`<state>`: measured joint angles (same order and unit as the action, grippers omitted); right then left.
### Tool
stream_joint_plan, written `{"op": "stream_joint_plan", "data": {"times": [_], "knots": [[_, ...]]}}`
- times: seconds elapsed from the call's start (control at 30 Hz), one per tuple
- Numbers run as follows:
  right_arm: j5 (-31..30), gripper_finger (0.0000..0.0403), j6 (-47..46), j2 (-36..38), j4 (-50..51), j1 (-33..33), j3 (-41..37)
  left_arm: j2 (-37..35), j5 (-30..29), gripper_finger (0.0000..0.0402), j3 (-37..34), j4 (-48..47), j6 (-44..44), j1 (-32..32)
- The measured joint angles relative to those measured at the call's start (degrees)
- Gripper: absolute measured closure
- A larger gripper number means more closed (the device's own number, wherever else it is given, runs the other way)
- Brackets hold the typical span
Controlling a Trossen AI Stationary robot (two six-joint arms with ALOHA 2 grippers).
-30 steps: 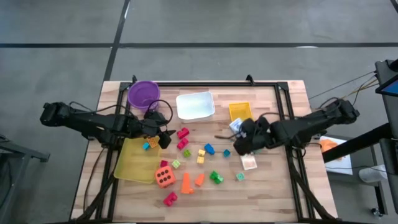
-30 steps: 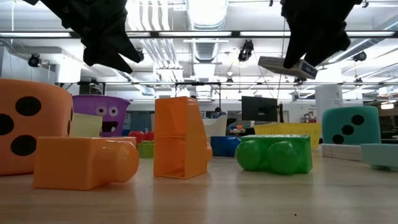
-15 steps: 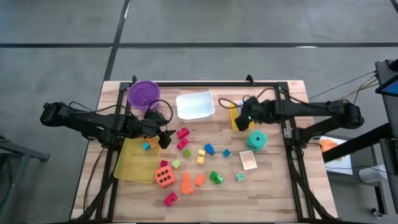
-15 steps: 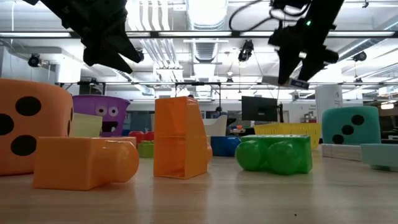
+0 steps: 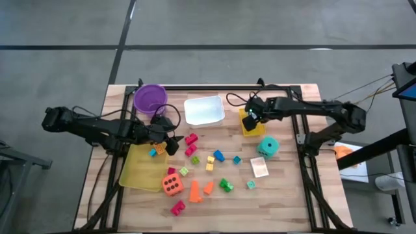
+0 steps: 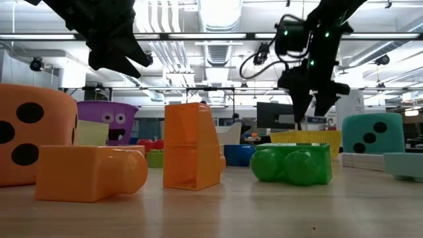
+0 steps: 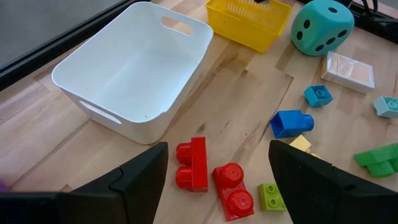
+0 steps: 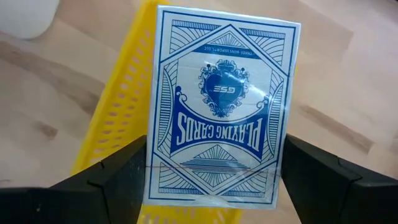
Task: Pick & Place Toys
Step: Put the blue deck of cards into the yellow bin
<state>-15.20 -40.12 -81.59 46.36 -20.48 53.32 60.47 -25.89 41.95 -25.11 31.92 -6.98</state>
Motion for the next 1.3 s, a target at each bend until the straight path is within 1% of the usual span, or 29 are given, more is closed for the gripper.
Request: {"op": "stream_joint_plan", "data": {"times": [0.37, 0.77, 1.0, 1.3], "knots": [[0.3, 0.0101, 0.8, -7.5, -1.5, -0.3, 0.0, 0.0, 0.0, 0.0119, 0.0, -0.1, 0.0, 0.0], [0.4, 0.0101, 1.2, -12.4, -2.8, -0.3, 0.2, 0.0, 0.0, 0.0119, 0.0, -0.1, -0.2, 0.0], [0.9, 0.0101, 1.8, -14.2, -3.1, -0.3, 0.5, 0.0, 0.0, 0.0119, 0.0, -0.1, -0.1, 0.0], [1.8, 0.0101, 2.6, -14.2, -3.5, -0.3, 0.6, 0.0, 0.0, 0.0119, 0.0, -0.1, -0.1, 0.0]]}}
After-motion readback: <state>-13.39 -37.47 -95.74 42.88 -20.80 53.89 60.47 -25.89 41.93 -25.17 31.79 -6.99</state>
